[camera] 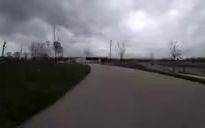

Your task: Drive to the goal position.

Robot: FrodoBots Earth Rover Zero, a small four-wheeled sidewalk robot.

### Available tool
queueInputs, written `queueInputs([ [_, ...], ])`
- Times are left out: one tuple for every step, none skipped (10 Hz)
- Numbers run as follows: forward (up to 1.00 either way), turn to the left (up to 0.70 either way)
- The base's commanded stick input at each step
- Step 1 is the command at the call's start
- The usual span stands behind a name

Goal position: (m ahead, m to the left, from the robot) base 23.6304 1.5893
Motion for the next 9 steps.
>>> queueInputs([
  [1.00, -0.27],
  [1.00, -0.27],
  [1.00, 0.00],
  [1.00, 0.00],
  [1.00, 0.00],
  [1.00, 0.00],
  [1.00, 0.00],
  [1.00, 0.00],
  [1.00, 0.00],
])
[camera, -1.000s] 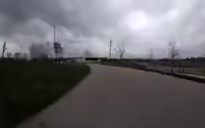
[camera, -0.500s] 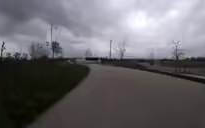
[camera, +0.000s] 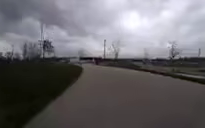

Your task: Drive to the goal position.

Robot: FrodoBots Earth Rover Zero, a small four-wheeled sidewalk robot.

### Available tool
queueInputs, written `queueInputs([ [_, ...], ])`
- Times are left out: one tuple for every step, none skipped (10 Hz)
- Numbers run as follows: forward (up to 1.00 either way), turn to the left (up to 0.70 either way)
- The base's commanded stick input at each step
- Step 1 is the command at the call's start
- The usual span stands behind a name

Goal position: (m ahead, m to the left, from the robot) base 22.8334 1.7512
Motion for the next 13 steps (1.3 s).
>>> queueInputs([
  [1.00, 0.00],
  [1.00, 0.00],
  [1.00, 0.00],
  [1.00, 0.00],
  [1.00, 0.00],
  [1.00, 0.00],
  [1.00, 0.00],
  [1.00, 0.00],
  [1.00, 0.00],
  [1.00, 0.00],
  [1.00, 0.00],
  [1.00, 0.00],
  [1.00, 0.00],
])
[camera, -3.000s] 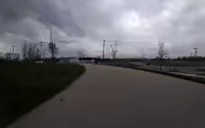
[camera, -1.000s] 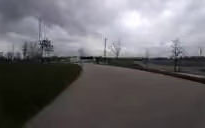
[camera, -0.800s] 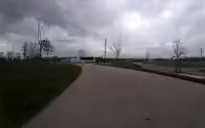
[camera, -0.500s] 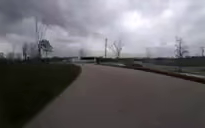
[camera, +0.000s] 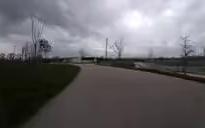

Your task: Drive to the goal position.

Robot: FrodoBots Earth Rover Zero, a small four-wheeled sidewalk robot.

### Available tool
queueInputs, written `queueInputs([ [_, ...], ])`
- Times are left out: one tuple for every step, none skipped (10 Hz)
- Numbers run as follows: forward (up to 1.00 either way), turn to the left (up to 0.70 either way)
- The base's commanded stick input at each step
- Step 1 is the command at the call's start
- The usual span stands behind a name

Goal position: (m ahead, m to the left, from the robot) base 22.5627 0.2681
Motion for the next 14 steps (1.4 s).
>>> queueInputs([
  [1.00, 0.00],
  [1.00, 0.00],
  [1.00, 0.00],
  [1.00, 0.00],
  [1.00, 0.00],
  [1.00, 0.21],
  [1.00, 0.27],
  [1.00, 0.27],
  [1.00, 0.27],
  [1.00, 0.27],
  [1.00, 0.27],
  [1.00, 0.00],
  [1.00, 0.00],
  [1.00, 0.00],
])
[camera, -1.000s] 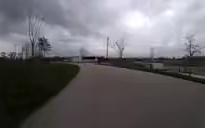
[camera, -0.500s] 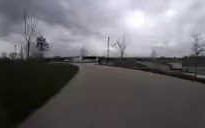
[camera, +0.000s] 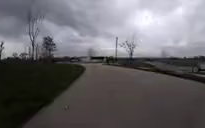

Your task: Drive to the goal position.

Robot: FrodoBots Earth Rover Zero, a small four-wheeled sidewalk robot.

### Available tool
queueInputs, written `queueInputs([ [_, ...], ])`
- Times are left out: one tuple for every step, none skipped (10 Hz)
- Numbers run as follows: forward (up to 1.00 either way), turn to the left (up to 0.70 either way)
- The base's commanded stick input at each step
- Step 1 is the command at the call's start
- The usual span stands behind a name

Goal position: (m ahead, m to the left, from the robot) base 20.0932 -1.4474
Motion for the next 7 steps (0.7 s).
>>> queueInputs([
  [1.00, 0.00],
  [1.00, 0.00],
  [1.00, 0.00],
  [1.00, 0.00],
  [1.00, 0.00],
  [1.00, 0.00],
  [1.00, 0.00],
])
